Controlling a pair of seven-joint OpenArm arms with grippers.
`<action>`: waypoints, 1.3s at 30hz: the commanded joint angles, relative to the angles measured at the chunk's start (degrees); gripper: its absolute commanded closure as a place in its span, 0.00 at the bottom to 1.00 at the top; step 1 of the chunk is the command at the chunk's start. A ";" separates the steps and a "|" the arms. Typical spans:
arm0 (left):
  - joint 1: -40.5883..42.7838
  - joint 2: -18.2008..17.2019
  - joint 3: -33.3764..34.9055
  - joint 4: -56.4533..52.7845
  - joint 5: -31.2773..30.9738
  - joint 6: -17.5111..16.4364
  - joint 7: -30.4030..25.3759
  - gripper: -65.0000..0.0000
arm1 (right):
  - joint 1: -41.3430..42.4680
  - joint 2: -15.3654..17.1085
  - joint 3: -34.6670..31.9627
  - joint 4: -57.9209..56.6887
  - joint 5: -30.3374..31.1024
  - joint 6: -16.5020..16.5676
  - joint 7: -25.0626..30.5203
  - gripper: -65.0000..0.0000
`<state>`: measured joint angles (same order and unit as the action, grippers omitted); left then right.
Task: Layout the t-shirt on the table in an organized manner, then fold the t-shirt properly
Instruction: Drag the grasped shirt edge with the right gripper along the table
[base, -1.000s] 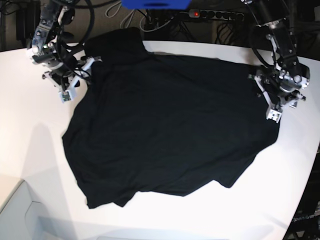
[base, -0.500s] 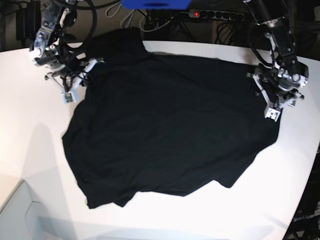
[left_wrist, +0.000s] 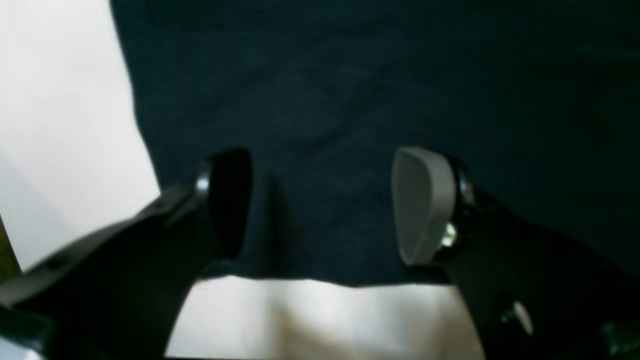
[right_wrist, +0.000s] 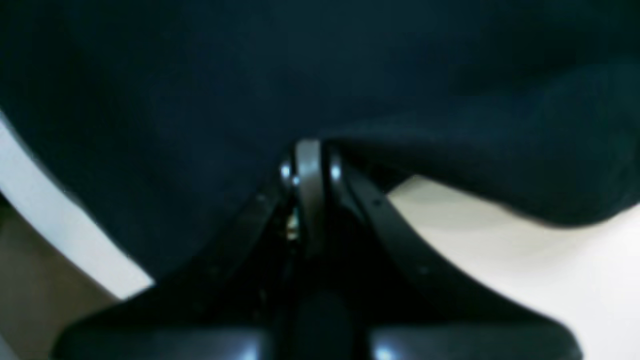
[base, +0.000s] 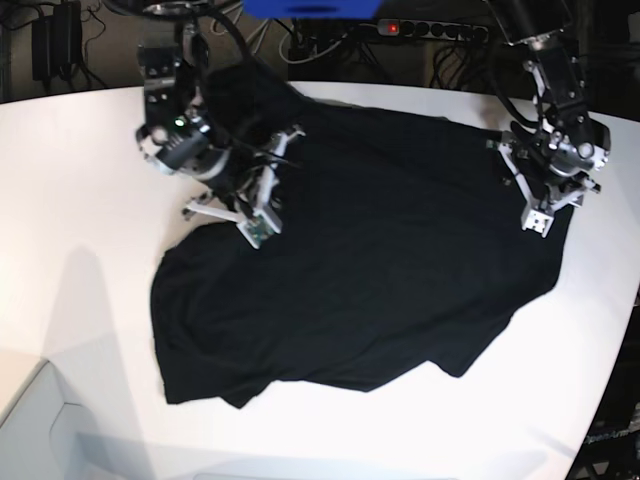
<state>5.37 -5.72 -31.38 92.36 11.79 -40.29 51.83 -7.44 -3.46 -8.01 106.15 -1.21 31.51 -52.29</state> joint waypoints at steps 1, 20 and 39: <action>-0.14 -0.57 -0.14 1.23 -0.14 0.29 -0.62 0.34 | 1.68 -0.27 -2.85 -0.17 -0.59 -2.28 1.26 1.00; 0.13 -1.01 -0.58 0.43 -0.14 0.29 -1.15 0.34 | 3.62 -1.33 -4.08 3.43 -6.22 -7.55 1.79 0.55; 0.13 -1.98 -0.67 0.61 -0.23 0.29 -0.71 0.34 | 15.22 1.31 8.14 -19.16 -6.13 -7.46 4.60 0.55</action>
<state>6.00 -7.11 -31.81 91.92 11.77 -40.29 51.62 6.13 -2.00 0.21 86.06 -7.70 23.94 -49.36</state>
